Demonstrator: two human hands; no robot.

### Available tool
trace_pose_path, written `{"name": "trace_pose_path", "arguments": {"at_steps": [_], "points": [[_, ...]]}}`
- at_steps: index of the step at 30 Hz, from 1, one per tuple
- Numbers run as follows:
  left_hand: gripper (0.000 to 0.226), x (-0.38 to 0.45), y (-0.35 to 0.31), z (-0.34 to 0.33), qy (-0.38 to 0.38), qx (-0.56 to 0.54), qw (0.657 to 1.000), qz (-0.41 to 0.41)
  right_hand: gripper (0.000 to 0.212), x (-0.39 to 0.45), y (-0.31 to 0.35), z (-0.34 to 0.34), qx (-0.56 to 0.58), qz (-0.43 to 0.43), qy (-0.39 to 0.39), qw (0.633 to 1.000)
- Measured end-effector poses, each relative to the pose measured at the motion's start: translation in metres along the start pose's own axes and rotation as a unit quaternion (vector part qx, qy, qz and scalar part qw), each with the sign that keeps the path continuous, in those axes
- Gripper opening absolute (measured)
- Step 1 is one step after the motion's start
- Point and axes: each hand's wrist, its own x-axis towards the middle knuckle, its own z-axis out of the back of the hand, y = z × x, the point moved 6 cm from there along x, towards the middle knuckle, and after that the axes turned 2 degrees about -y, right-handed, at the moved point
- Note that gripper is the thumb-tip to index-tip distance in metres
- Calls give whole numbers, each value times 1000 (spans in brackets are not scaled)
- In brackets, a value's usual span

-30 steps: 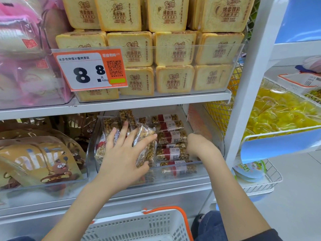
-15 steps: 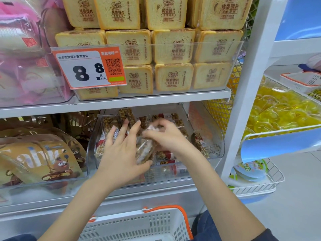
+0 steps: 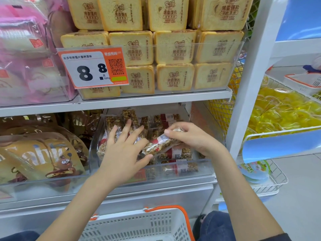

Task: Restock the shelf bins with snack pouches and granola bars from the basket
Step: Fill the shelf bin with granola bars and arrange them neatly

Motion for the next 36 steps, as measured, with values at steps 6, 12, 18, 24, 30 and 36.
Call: {"name": "trace_pose_path", "arguments": {"at_steps": [6, 12, 18, 24, 30, 36], "points": [[45, -3, 1, -3, 8, 0, 1000, 0, 20, -8, 7, 53, -59, 99, -128, 985], [33, -5, 1, -5, 1, 22, 1000, -13, 29, 12, -15, 37, -206, 76, -101, 970], [30, -5, 1, -5, -2, 28, 1000, -7, 27, 20, -23, 37, -264, 44, -72, 961], [30, -6, 1, -7, -5, 27, 1000, -9, 28, 21, -42, 24, -339, -2, -23, 941], [35, -6, 1, -6, -14, 26, 999, -16, 25, 28, -32, 3, -476, 35, -88, 874], [36, -6, 1, -6, -20, 24, 999, -19, 49, 22, -2, -12, -422, 137, -123, 888]]}}
